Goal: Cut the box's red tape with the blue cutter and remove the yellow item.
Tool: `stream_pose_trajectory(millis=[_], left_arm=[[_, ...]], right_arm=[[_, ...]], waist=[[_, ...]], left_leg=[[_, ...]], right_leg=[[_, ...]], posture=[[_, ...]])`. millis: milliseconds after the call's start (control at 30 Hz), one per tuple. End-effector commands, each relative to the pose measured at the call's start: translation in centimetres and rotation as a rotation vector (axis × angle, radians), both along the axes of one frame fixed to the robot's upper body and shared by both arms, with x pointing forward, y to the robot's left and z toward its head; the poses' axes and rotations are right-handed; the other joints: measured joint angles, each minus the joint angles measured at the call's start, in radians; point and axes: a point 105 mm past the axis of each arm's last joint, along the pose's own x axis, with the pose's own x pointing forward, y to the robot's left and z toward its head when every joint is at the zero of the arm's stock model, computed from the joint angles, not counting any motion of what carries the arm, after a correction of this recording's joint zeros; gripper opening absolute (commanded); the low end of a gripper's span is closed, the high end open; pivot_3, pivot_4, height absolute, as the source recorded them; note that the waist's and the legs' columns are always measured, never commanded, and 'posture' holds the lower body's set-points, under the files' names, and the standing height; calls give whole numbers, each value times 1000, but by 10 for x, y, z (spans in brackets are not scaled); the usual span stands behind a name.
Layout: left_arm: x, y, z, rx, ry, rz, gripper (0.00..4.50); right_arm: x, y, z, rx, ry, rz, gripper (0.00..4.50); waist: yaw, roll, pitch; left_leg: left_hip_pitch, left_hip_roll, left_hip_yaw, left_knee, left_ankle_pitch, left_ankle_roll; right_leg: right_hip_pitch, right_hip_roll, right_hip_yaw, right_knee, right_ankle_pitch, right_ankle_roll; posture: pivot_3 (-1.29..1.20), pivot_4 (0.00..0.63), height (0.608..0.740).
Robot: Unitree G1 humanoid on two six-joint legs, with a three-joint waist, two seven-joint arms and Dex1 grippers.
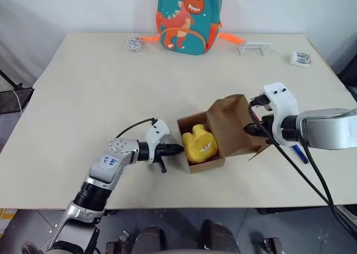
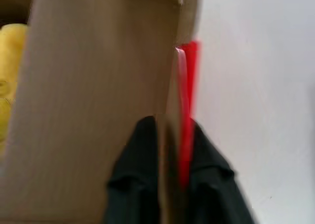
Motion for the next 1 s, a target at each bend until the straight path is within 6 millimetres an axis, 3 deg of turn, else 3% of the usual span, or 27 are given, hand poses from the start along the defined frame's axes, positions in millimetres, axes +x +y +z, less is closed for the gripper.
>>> stream_pose_trajectory(millis=[33,300,600,800,867,900,933,1000], left_arm=[[0,-3,20,-40,-59,-20,0],[1,4,23,-38,-73,-2,0],[0,34,48,-68,-145,-10,0],[-1,59,74,-100,-201,-19,0],[-4,75,95,-180,-262,-28,0],[-7,96,97,-198,-261,-4,0],[-11,121,86,-148,-241,23,191],[-19,147,70,-70,-204,41,619]], right_arm=[[0,-4,15,10,-51,-7,1965],[3,-11,30,28,-125,10,4475],[-10,-29,80,149,-259,118,4475],[-4,-41,93,229,-435,164,4475],[-10,-30,109,308,-594,285,4475],[-19,-28,119,381,-699,369,4475],[-26,-32,119,400,-777,425,4495],[-34,-37,113,388,-850,482,4500]], waist=[[0,0,0],[0,0,0],[1,0,1],[1,-1,1],[0,-1,1],[0,-1,1],[0,-1,1],[-7,-1,1]], left_leg=[[0,0,0,0,0,0],[0,0,0,0,0,0],[0,0,0,0,0,0],[0,0,1,0,0,0],[1,0,2,0,0,0],[1,0,1,0,0,0],[1,0,2,0,0,0],[3,1,1,-4,1,-3]], right_leg=[[0,0,0,0,0,0],[0,0,0,0,0,0],[0,0,0,0,0,0],[0,0,1,0,0,0],[0,0,2,0,0,0],[0,1,1,0,0,1],[0,1,2,0,0,1],[0,3,1,0,0,1]], posture=[[0,150,740],[0,150,740],[0,150,740],[0,150,740],[0,150,740],[0,150,740],[0,150,740],[0,150,740]])
